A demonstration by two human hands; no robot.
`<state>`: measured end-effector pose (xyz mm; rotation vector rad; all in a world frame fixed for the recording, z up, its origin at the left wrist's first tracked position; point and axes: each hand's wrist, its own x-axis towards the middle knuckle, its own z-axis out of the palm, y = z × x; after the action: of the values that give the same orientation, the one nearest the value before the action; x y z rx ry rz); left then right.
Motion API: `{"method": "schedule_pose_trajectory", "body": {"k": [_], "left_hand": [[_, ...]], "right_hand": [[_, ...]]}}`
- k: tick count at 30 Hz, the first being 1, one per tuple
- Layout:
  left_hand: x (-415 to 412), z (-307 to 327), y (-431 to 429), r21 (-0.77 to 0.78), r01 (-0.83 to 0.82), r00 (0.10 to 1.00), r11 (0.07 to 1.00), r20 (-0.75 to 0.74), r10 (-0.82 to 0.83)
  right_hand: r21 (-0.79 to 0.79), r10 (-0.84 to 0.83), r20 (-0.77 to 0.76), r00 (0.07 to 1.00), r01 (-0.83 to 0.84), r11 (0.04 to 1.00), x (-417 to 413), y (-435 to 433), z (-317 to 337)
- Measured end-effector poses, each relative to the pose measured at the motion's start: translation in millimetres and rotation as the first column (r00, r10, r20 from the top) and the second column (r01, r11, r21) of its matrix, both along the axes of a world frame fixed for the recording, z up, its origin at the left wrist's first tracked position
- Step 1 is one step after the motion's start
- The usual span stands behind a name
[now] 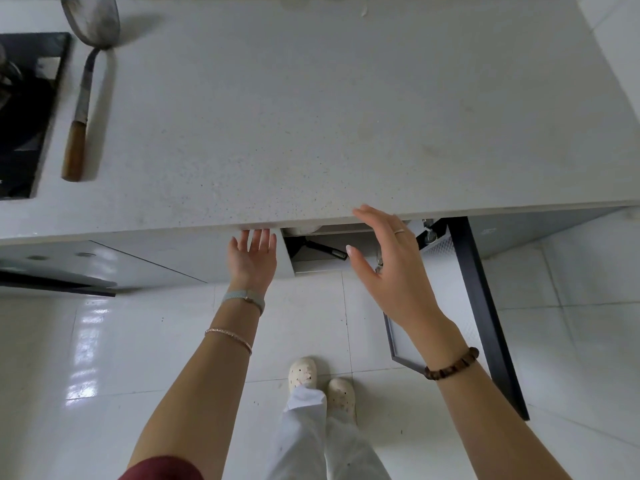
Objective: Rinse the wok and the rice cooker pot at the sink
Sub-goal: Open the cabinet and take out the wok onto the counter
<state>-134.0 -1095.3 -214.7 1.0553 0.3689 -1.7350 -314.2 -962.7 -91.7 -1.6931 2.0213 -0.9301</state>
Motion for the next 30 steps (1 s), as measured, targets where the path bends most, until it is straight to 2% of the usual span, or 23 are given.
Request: {"method": "schedule_pose_trajectory", "body": {"k": [7,16,23,26,30], "left_hand": [[6,-1,7,-0.013,-0.04,0.991,0.999,-0.129,0.038],[57,-4,74,0.016,0.053,0.995,0.998,-0.084,-0.052],[121,1,139,0.043,0.102,0.994,0.994,0.04,-0.104],[149,-1,162,0.045,0.079,0.996,0.996,0.031,-0.081],[190,1,179,0.019,0.139,0.989,0.99,0.05,-0.14]], "right_hand": [[-0.011,0.005,-0.055,0.998,-0.006,1.0,8,23,11],[-0.042,0.084,-0.076,0.994,-0.087,0.995,27,61,24],[-0.061,0.252,-0.093,0.963,-0.258,0.964,67,79,27],[-0.049,0.334,-0.108,0.936,-0.34,0.939,90,82,23],[-0.019,0.426,-0.108,0.898,-0.43,0.902,125,86,20]]}}
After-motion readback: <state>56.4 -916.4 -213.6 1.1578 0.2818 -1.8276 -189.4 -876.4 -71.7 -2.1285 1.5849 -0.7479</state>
